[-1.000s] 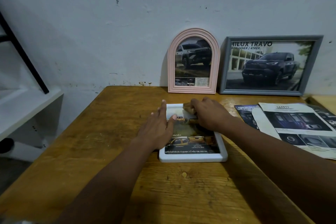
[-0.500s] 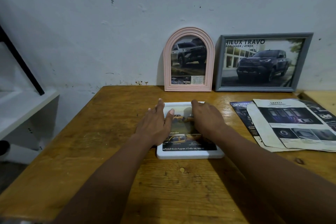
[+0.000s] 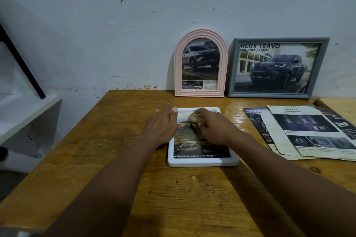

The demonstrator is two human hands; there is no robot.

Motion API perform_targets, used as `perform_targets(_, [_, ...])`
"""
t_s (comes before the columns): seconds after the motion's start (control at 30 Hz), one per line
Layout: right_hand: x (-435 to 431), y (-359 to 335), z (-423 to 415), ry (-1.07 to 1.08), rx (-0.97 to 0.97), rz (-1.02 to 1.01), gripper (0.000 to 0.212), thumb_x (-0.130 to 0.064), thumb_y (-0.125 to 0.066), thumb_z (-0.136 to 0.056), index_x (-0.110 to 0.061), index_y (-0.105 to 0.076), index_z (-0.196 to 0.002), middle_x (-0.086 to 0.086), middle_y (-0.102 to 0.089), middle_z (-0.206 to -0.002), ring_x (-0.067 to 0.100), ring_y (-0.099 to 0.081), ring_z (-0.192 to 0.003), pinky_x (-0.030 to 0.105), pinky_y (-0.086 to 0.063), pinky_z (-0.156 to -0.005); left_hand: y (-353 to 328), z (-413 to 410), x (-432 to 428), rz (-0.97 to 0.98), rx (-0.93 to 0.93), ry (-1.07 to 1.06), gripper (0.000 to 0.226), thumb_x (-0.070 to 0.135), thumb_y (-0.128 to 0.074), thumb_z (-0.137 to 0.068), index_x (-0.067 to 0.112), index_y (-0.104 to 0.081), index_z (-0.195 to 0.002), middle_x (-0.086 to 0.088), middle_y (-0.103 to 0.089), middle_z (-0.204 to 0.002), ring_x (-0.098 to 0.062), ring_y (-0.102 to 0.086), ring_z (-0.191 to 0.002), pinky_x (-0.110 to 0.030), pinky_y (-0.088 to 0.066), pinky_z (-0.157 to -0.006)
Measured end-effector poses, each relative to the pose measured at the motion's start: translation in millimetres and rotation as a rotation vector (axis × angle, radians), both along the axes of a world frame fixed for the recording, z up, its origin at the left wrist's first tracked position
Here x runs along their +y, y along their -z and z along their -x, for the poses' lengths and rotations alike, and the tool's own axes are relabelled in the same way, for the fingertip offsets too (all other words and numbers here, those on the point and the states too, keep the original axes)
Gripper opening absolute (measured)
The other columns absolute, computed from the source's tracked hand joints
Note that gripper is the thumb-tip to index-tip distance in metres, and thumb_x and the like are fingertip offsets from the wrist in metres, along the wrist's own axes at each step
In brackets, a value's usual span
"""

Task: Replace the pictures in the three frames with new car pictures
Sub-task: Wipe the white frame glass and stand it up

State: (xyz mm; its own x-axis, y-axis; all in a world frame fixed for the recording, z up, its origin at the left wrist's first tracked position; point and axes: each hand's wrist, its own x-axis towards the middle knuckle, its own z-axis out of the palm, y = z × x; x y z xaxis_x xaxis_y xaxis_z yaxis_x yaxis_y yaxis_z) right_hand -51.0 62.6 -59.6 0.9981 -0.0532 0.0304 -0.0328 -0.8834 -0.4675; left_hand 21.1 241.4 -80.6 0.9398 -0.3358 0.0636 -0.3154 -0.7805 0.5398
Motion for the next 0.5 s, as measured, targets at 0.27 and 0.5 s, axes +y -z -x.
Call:
perform_targets(0.27, [40.8,8.0,1.6,-0.183,-0.047,-0.013,0.052,-0.018,-0.061,-0.091,-0.024,-0.041,-0.139,0.013,-0.061,-0.127,0.033,-0.054,-0.113,0.046,-0.050,-0.086,0.9,7.0,-0.1,0.041,-0.020,-0.023,0.055,0.049,-0.016,-0.109,0.018,-0.042,-0.146,-0.015,-0.054,-0.142,-0.035,-0.040,-0.141,-0.049,-0.033,-0.110])
perform_targets(0.5, [-7.9,-5.6,19.9,-0.244,0.051,0.186,0.062,-0.012,-0.058,-0.093,-0.034,-0.032,-0.145,0.010,-0.059,-0.127,0.023,-0.055,-0.099,0.037,-0.049,-0.081,3.5,16.2,-3.5,-0.081,-0.037,-0.006,0.066,0.058,-0.013,-0.105,0.022,-0.024,-0.159,-0.010,-0.034,-0.162,-0.035,-0.019,-0.153,-0.052,-0.023,-0.119])
